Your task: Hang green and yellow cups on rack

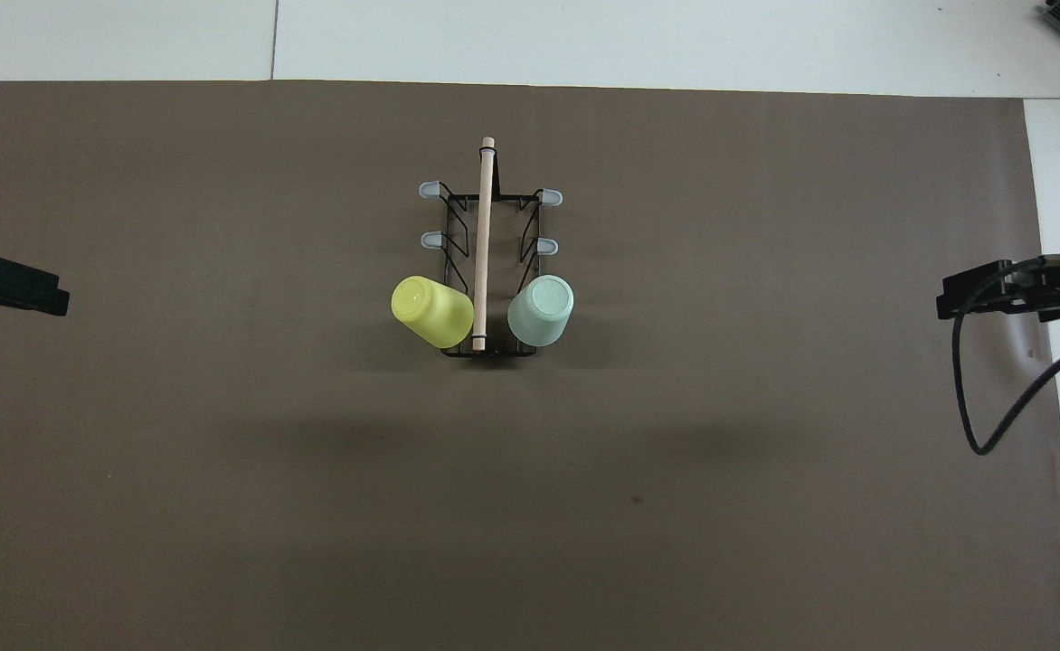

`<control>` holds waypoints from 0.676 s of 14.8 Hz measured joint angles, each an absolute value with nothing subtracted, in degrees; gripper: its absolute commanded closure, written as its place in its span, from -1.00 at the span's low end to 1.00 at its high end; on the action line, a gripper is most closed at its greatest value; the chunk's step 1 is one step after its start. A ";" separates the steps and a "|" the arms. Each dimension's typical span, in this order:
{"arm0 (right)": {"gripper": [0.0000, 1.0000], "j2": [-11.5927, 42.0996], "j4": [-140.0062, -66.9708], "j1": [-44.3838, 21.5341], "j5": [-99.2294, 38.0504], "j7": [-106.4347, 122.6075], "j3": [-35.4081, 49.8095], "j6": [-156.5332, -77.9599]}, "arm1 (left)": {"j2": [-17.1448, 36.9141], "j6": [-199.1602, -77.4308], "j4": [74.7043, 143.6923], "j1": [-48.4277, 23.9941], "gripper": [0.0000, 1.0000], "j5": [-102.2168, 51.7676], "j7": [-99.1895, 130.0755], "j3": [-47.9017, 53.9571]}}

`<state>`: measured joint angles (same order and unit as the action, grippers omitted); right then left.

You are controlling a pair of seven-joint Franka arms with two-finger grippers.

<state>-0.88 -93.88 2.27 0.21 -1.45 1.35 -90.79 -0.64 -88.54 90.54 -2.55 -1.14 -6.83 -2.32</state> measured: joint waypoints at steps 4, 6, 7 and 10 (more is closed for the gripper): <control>-1.00 -1.00 -94.95 1.93 1.00 -1.45 1.70 -90.90 | -0.67 -88.20 90.54 -2.51 -1.00 -1.14 -6.72 -2.35; -1.00 -1.03 -94.59 2.06 1.07 -1.45 1.64 -89.91 | -0.67 -88.17 90.54 -2.44 -1.00 -1.14 -6.68 -2.37; -1.00 -1.06 -94.57 2.08 1.07 -1.45 1.62 -89.86 | -0.67 -88.16 90.54 -2.41 -1.00 -1.14 -6.58 -2.39; -1.00 -1.07 -94.57 1.98 1.08 -1.45 1.64 -89.86 | -0.67 -88.16 90.54 -2.36 -1.00 -1.14 -5.97 -2.39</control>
<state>-1.07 -94.57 1.98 1.08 -1.45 1.64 -89.86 -0.67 -88.16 90.54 -2.36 -1.14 -5.97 -2.39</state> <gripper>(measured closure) 0.000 0.000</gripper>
